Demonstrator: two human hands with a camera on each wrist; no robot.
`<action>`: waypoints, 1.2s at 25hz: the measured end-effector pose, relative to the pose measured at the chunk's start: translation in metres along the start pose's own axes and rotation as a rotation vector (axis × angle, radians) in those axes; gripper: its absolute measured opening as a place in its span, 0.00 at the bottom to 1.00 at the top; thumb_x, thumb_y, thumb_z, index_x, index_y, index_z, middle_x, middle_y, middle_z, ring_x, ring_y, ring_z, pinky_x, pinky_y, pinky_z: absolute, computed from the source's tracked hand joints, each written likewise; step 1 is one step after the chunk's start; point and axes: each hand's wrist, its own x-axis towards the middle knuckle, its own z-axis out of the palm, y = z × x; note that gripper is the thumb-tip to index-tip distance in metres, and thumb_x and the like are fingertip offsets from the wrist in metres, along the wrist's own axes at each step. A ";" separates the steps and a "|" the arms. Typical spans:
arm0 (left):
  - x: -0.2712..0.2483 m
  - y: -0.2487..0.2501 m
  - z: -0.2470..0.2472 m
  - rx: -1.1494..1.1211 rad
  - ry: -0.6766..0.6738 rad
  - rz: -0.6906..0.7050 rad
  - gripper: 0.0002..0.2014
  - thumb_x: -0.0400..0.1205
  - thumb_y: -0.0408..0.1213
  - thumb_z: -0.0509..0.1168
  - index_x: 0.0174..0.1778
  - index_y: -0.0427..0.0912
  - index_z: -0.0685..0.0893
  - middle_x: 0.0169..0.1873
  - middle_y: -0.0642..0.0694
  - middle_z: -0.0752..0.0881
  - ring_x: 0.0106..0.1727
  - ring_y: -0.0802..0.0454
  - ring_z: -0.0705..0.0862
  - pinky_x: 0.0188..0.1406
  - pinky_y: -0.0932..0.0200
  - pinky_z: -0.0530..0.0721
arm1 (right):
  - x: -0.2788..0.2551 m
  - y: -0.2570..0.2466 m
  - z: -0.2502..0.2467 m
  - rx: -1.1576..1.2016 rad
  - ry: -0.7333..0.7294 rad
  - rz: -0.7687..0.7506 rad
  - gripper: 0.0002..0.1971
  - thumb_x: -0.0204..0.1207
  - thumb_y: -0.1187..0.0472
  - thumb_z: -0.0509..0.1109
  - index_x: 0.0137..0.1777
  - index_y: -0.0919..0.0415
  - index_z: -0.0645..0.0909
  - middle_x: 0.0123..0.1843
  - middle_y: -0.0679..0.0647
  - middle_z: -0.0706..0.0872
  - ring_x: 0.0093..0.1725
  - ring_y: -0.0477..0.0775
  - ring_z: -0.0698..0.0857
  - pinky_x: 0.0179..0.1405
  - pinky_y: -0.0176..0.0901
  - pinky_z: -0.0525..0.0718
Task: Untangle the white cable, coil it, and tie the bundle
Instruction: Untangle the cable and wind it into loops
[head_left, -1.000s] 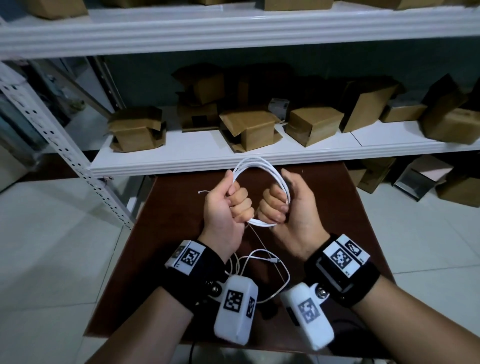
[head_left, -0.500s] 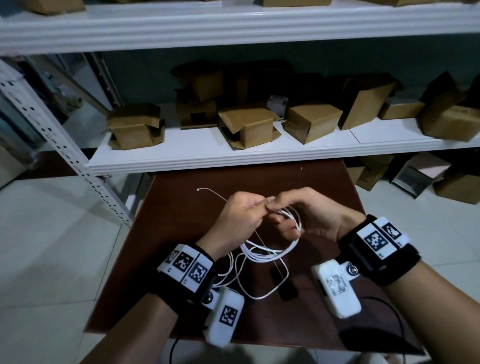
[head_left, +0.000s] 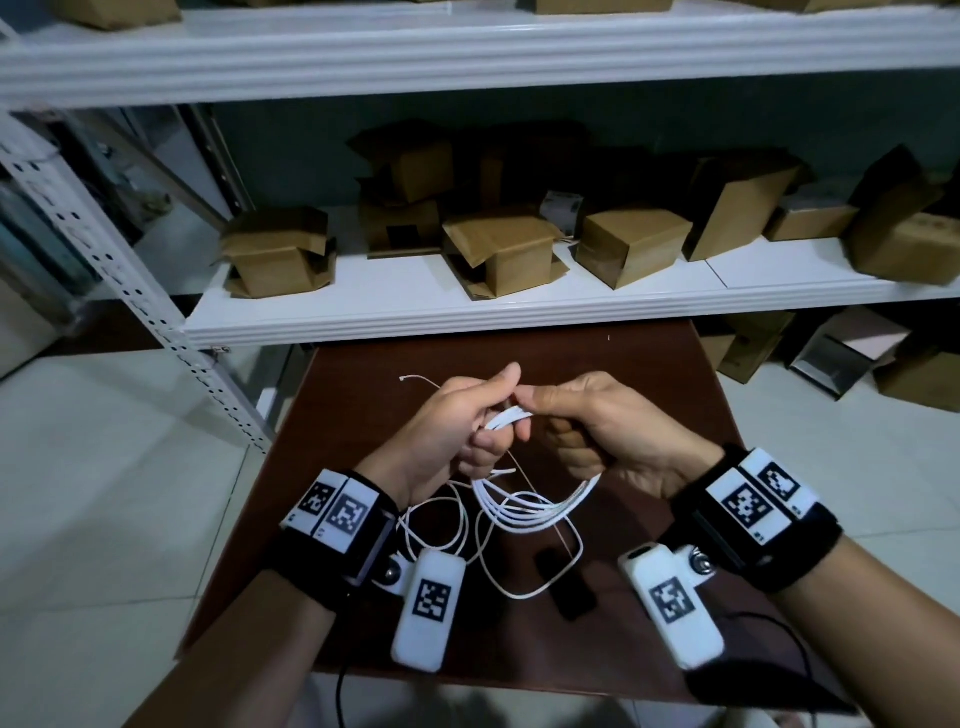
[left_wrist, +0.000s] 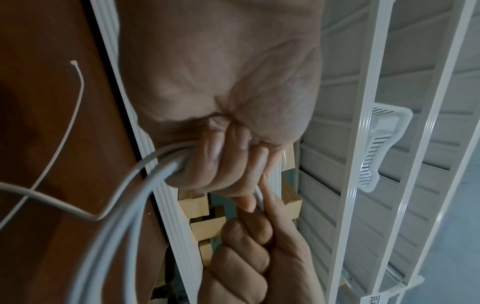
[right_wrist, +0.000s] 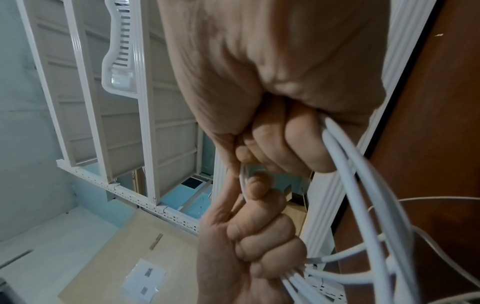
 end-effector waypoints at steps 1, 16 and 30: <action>-0.002 0.000 -0.002 0.002 -0.026 0.003 0.28 0.90 0.59 0.58 0.39 0.36 0.83 0.19 0.50 0.66 0.16 0.60 0.59 0.18 0.64 0.58 | 0.000 0.000 0.000 0.016 0.005 0.000 0.20 0.84 0.52 0.72 0.34 0.63 0.84 0.24 0.50 0.56 0.20 0.47 0.53 0.22 0.40 0.48; 0.010 -0.016 -0.004 -0.351 -0.086 0.066 0.42 0.85 0.69 0.51 0.63 0.28 0.83 0.48 0.22 0.90 0.58 0.28 0.88 0.65 0.40 0.82 | 0.006 -0.019 -0.023 0.543 0.193 -0.170 0.24 0.77 0.52 0.73 0.28 0.52 0.62 0.20 0.46 0.55 0.15 0.42 0.54 0.15 0.34 0.51; 0.008 -0.012 0.004 0.026 0.234 0.085 0.19 0.93 0.45 0.61 0.54 0.32 0.90 0.46 0.31 0.95 0.37 0.49 0.92 0.36 0.62 0.87 | 0.011 -0.011 -0.030 0.538 0.321 -0.228 0.25 0.84 0.55 0.71 0.26 0.52 0.66 0.22 0.47 0.58 0.18 0.44 0.54 0.17 0.35 0.52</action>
